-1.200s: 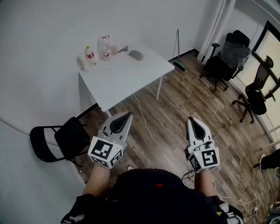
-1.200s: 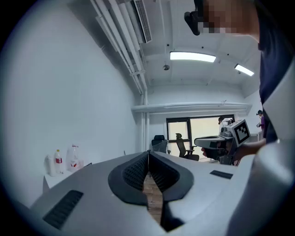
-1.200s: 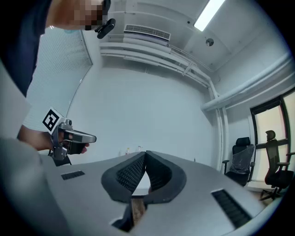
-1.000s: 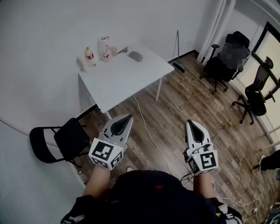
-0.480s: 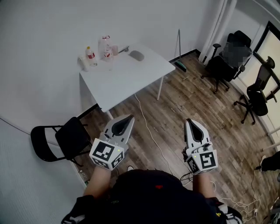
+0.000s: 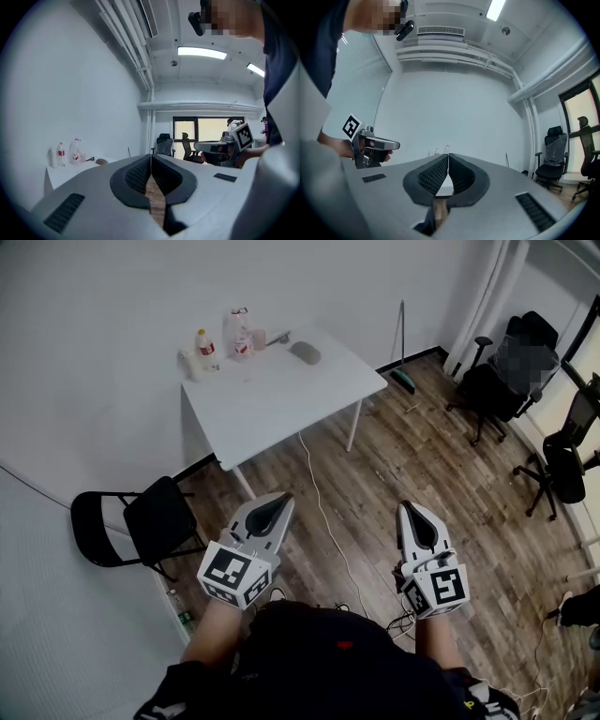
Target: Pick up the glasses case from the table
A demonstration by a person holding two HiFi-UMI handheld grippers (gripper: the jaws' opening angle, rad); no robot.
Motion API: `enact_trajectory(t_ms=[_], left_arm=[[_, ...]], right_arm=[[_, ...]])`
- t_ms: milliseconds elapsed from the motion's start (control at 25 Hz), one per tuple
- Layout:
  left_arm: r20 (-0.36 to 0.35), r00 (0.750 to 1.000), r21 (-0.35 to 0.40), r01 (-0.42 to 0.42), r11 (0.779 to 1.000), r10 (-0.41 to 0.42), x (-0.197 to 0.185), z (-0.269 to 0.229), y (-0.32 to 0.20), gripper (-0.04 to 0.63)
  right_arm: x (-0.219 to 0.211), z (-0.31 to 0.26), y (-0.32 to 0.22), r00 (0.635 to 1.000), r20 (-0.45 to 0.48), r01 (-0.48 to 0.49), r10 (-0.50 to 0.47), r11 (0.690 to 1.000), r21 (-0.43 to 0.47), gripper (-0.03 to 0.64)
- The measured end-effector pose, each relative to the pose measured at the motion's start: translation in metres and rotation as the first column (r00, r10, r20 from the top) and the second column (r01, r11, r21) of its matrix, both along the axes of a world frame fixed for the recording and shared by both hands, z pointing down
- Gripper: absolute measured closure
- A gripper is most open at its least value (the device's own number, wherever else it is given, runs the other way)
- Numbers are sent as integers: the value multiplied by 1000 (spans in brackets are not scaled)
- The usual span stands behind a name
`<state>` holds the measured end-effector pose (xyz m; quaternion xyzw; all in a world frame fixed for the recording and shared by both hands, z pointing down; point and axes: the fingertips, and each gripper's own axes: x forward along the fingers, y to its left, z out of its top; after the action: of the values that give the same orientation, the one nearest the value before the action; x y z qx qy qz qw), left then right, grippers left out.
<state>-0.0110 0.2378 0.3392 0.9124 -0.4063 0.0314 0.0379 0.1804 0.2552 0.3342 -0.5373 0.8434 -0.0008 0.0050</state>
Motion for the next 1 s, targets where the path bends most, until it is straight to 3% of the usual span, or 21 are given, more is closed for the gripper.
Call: enact_trajectory(t_ms=[160,360,520,1000], left_arm=[[22,999,-14,24,1000,-24,17,10,2,572],[37,998,-18,45,999,-45,39,19,4,572],[75,996,-22,47,999,-45,43,26,-3,572],[13,1000,-32,6,999,-6,35,42,-124,572]], right_arm=[[22,14,3,999,-24,29,-30,999,-26,594],[55,20,-4,999,28,22,-21,999,-39,594],[53,28,-16,999,20,36,-35,998,-57,594],[53,43,-105,998,-47,-37,33,994,-107,594]])
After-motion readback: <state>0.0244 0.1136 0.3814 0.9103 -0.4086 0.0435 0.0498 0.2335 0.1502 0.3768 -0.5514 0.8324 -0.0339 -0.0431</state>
